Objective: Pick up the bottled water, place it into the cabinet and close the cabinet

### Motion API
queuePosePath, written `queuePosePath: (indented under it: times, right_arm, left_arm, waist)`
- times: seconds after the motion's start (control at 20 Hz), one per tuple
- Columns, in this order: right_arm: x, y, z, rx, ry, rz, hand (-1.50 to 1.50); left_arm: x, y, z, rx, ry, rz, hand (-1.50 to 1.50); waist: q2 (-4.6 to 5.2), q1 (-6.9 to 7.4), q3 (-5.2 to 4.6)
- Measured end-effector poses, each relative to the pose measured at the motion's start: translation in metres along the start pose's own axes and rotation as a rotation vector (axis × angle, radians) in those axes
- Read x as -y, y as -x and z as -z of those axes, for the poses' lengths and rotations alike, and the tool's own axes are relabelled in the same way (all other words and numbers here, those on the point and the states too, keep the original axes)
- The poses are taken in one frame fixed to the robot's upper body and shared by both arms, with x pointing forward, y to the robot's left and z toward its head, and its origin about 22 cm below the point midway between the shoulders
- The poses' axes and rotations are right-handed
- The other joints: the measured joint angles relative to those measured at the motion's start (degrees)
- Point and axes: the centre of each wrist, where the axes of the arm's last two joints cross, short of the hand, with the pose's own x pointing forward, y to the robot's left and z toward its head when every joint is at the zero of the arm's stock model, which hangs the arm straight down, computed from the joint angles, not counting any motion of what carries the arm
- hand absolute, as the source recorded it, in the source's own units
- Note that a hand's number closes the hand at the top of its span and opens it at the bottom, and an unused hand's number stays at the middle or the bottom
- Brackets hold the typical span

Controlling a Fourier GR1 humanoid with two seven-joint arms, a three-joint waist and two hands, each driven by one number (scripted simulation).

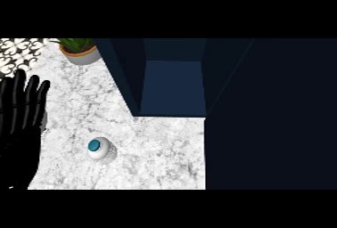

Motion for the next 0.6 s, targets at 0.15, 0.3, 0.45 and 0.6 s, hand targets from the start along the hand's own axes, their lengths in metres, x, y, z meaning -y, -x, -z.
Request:
queuePosePath:
  times: [0.15,0.3,0.45,0.6]
  right_arm:
    - [0.000,-0.007,-0.002,0.031,-0.001,-0.002,-1.50]
    - [-0.004,-0.017,-0.010,0.070,0.006,0.034,-1.50]
    - [-0.010,-0.018,-0.023,-0.040,-0.026,0.113,-1.50]
    - [-0.009,-0.029,-0.039,-0.107,-0.050,0.164,-1.50]
  left_arm:
    - [-0.004,-0.003,-0.004,0.004,0.033,-0.032,-1.50]
    - [-0.014,-0.004,-0.009,0.003,0.113,-0.068,-1.50]
    - [-0.012,0.002,-0.020,-0.150,0.154,-0.135,-1.50]
    - [-0.017,-0.001,-0.031,-0.231,0.173,-0.176,-1.50]
  waist:
    - [0.22,-0.08,1.26]
    - [0.29,-0.18,1.87]
    - [0.29,-0.38,2.14]
    - [0.28,-0.44,2.29]
